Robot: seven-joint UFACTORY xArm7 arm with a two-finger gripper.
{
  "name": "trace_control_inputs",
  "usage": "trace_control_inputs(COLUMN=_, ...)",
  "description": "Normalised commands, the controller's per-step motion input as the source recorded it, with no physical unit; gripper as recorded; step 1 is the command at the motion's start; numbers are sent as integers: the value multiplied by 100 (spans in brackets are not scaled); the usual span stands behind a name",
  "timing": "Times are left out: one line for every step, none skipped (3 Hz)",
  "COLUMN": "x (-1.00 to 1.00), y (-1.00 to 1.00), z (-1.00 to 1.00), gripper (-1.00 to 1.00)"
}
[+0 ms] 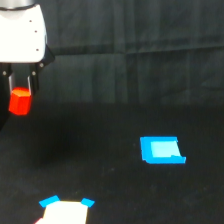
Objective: Pick up the red object from the table
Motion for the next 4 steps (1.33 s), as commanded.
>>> trace_control_inputs(x=-45, y=-39, z=7, gripper=-99)
trace_control_inputs(x=-3, y=17, z=-6, gripper=-100)
trace_control_inputs(x=-11, y=-22, z=20, gripper=-100)
trace_control_inputs(x=-35, y=-43, z=12, gripper=-100)
